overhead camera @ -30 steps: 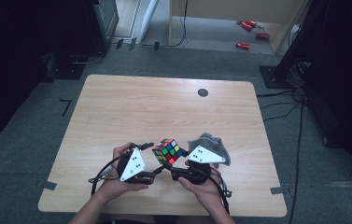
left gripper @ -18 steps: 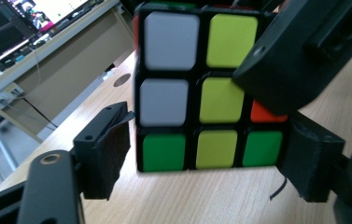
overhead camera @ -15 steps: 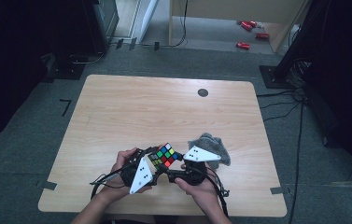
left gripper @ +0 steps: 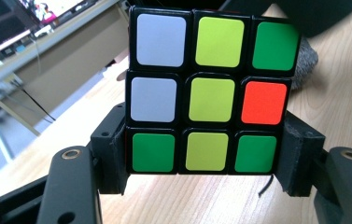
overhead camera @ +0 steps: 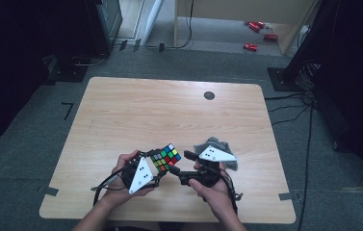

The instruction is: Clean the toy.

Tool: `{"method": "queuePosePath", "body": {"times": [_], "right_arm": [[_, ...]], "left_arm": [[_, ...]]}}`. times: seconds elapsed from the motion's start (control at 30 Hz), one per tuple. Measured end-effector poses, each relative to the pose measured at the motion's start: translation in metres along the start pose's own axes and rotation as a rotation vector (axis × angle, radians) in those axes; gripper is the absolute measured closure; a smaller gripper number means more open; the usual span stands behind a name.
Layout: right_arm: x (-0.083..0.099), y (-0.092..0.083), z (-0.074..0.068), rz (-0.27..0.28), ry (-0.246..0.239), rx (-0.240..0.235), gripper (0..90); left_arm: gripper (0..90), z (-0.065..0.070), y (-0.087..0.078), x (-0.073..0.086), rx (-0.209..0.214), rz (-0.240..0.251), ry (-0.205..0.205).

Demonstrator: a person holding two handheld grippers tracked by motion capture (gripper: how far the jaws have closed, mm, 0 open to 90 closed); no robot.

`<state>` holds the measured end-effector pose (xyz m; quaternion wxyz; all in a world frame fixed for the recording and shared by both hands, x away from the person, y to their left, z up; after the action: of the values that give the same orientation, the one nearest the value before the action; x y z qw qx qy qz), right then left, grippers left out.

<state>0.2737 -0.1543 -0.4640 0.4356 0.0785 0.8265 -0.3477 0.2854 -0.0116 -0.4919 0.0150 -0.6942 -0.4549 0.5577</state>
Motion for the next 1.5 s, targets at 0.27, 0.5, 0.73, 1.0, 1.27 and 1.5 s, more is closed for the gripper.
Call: {"method": "queuePosePath", "body": {"times": [0.27,0.5,0.73,1.0,1.27,1.5], "right_arm": [[-0.004,-0.020,0.035,0.044,0.028,0.148,20.3],[0.014,-0.017,0.073,-0.024,-0.015,0.393,23.2],[0.031,-0.011,0.100,-0.095,0.023,0.474,24.3],[0.048,-0.007,0.120,-0.170,0.058,0.535,26.5],[0.061,-0.002,0.130,-0.231,0.098,0.563,39.0],[0.063,0.001,0.131,-0.255,0.058,0.631,52.0]], "left_arm": [[33.9,-0.014,0.000,0.007,0.023,-0.003,-0.086],[33.9,-0.016,0.000,0.007,0.033,0.003,-0.110],[33.9,-0.019,-0.001,0.008,0.042,0.009,-0.129],[33.9,-0.022,-0.003,0.008,0.048,0.021,-0.155],[33.9,-0.024,-0.004,0.009,0.072,0.024,-0.202],[33.9,-0.024,-0.004,0.010,0.083,0.023,-0.211]]}}
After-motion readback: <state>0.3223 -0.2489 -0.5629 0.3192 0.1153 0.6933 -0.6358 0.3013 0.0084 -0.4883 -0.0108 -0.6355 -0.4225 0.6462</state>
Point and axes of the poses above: each handheld gripper's, and its own axes: y roughly forward along the jaws, x roughly out of its underside, z roughly to its right, the point moved 7 cm from there along y, roughly forward along the jaws, and after that the axes turned 13 degrees about -z, right-handed, at the moved point
